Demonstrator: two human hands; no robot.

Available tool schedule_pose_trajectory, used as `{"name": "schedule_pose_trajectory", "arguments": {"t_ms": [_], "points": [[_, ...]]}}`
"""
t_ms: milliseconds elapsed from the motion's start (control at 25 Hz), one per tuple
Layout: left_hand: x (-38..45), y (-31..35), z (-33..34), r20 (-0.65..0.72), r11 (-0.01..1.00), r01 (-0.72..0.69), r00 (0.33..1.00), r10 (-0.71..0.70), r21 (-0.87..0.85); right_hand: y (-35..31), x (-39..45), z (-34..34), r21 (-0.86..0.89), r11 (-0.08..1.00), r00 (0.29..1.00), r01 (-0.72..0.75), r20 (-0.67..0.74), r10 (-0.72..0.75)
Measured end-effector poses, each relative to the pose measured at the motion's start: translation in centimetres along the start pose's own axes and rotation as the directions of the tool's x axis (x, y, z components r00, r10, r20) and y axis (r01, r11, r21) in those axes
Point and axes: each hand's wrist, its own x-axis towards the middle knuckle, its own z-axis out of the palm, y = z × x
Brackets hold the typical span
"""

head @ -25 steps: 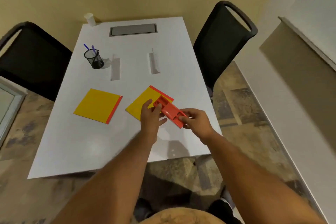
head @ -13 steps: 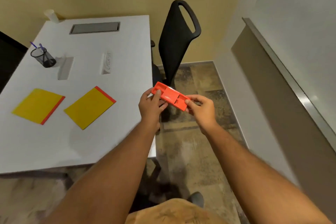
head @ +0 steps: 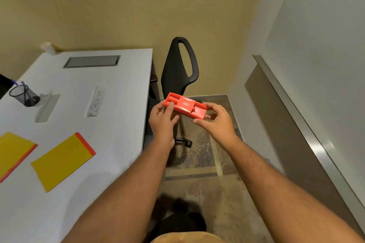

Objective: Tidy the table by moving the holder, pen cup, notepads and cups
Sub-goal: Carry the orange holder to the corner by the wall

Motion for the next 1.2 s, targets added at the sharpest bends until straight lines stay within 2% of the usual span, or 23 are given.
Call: {"name": "schedule_pose_trajectory", "arguments": {"t_ms": [240, 440, 680, 960, 1120, 1200], "points": [[9.9, 5.6, 8.6, -0.039, 0.993, -0.106, 0.994, 0.104, -0.052, -4.6, 14.7, -2.5, -0.137, 0.971, 0.981, 0.194, 0.054, -0.188], [18.1, 9.0, 14.1, -0.084, 0.993, -0.113, 0.99, 0.11, -0.04, -6.8, 26.1, -2.0, -0.098, 0.974, 0.977, 0.204, 0.077, -0.197], [27.4, 8.4, 18.2, -0.244, 0.985, -0.138, 0.963, 0.111, -0.099, -4.9, 39.8, 0.1, -0.08, 0.945, 0.927, 0.317, 0.235, -0.292], [35.2, 7.4, 24.9, -0.381, 0.97, -0.118, 0.924, 0.028, -0.214, -4.4, 54.6, 3.5, -0.046, 0.892, 0.785, 0.45, 0.496, -0.371], [39.6, 8.4, 26.8, -0.555, 0.957, -0.203, 0.83, 0.055, -0.209, -4.9, 60.1, 6.7, -0.056, 0.86, 0.703, 0.507, 0.603, -0.375], [41.9, 8.9, 26.6, -0.599, 0.963, -0.211, 0.798, 0.069, -0.169, -4.9, 62.4, 8.6, -0.08, 0.827, 0.661, 0.557, 0.646, -0.383]]}}
